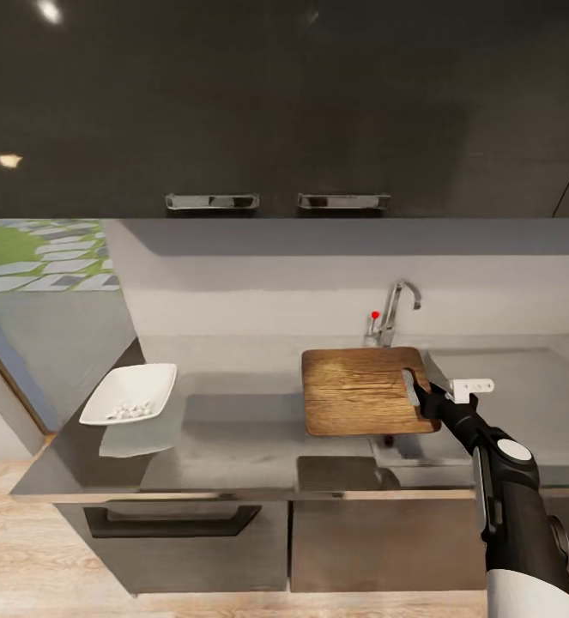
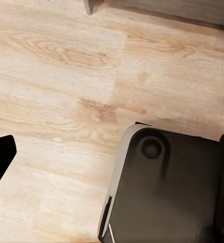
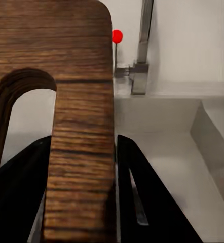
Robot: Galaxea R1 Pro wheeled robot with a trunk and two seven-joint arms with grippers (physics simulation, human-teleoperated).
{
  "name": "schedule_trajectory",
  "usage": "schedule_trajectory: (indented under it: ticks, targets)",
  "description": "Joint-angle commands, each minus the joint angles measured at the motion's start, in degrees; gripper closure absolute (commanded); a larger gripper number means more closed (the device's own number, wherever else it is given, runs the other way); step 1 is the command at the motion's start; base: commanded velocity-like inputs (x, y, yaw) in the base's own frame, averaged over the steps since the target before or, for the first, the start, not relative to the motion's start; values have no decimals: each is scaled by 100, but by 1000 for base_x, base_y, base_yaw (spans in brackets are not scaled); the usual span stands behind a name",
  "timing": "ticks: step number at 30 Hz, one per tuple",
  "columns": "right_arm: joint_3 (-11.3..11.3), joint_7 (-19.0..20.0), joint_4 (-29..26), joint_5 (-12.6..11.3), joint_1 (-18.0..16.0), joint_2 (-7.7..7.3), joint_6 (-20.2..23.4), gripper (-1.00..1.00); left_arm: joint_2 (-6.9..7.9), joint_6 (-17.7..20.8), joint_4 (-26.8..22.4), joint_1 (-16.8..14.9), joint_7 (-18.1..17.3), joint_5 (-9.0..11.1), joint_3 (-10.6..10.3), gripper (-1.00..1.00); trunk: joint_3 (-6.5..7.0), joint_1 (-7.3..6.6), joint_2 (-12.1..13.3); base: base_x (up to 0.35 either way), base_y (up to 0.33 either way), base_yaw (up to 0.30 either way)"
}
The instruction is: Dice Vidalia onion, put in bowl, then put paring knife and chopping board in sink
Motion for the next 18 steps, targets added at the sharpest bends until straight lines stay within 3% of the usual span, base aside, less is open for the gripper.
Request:
schedule_trajectory:
  ticks: [1, 5, 8, 10, 14, 18]
  targets:
    - [-18, 50, -10, 31, -8, 6, 18, 100, 2, -6, -12, 3, 11, 18, -12, -100, -10, 5, -11, 161, -296, 0]
    - [-11, 16, -1, 33, -8, 31, 18, 100, 2, -6, -12, 3, 10, 18, -12, -100, -10, 5, -11, 84, -146, 0]
    - [-17, -360, 15, 39, -8, 110, 18, 100, 2, -6, -12, 3, 9, 18, -12, -100, -10, 5, -11, 10, -17, 0]
    - [-17, -1012, 41, 29, -8, 146, 44, 100, 2, -8, -12, 3, 9, 18, -12, -100, -10, 5, -11, 2, -3, 0]
    - [-40, -2254, 58, -102, -8, 388, 290, 100, 8, -15, -12, 3, 10, 14, -12, -100, -10, 5, -11, 0, 0, 0]
    - [-31, -3839, 118, -861, -8, 458, 340, 100, 11, -22, -14, 3, 5, 10, -19, -100, -10, 5, -11, 0, 0, 0]
